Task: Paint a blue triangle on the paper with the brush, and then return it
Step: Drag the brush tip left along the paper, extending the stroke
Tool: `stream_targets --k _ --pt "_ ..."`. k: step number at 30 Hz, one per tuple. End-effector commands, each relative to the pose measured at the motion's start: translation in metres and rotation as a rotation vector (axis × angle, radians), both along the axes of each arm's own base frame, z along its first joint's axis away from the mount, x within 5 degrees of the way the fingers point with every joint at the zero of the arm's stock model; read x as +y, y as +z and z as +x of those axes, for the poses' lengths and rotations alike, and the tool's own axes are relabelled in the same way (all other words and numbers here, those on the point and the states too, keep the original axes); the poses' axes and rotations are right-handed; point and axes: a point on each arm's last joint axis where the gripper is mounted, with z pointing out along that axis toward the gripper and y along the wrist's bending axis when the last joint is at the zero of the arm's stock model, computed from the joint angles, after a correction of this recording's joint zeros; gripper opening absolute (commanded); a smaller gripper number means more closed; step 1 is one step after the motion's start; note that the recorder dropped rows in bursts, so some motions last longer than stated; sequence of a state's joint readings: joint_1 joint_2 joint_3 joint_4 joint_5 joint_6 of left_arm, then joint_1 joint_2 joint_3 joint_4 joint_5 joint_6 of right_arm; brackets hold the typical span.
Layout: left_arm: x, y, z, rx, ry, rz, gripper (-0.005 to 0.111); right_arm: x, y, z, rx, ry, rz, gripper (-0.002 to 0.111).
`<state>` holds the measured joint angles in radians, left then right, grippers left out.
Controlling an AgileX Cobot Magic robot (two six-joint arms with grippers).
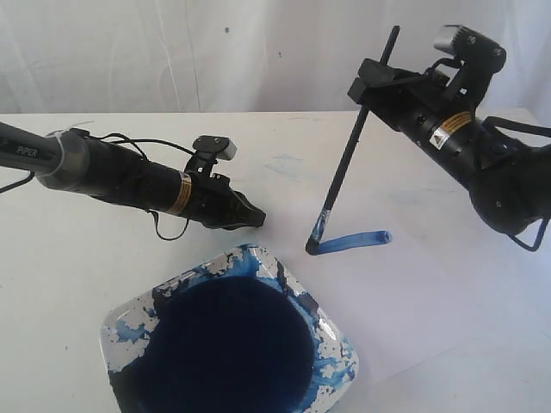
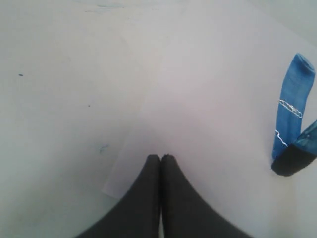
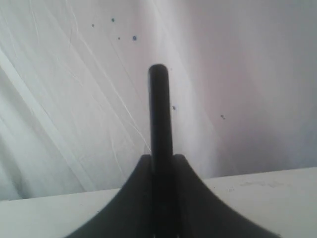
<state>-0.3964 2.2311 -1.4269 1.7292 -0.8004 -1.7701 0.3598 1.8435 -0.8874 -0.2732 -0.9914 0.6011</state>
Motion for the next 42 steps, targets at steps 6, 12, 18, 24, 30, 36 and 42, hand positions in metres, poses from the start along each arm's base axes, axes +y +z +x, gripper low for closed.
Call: stream_targets --k 6,12,18,24,30,36,42 --pt "-0.002 0.002 0.0 -0.018 -0.002 0.016 0.0 -0.003 -0.006 0.0 0.118 0.0 -0.134 0.005" --pt "-0.002 0.002 0.0 -0.018 -0.002 0.016 0.0 -0.015 0.005 -0.023 0.183 -0.024 -0.202 0.005" --pt "-0.002 0.002 0.0 -0.018 -0.002 0.016 0.0 -0.027 0.016 -0.049 0.235 -0.051 -0.246 0.005" --pt "-0.002 0.002 0.0 -0.018 -0.002 0.016 0.0 -0.036 0.019 -0.069 0.257 -0.063 -0.266 0.005" --pt "-0.002 0.002 0.0 -0.018 -0.002 0.016 0.0 -0.041 0.024 -0.084 0.272 -0.062 -0.256 0.005" --pt "-0.002 0.002 0.0 -0.018 -0.002 0.016 0.0 -0.046 0.026 -0.097 0.293 -0.066 -0.258 0.005" --pt "-0.002 0.002 0.0 -0.018 -0.002 0.016 0.0 -0.053 0.027 -0.112 0.293 -0.074 -0.261 0.005"
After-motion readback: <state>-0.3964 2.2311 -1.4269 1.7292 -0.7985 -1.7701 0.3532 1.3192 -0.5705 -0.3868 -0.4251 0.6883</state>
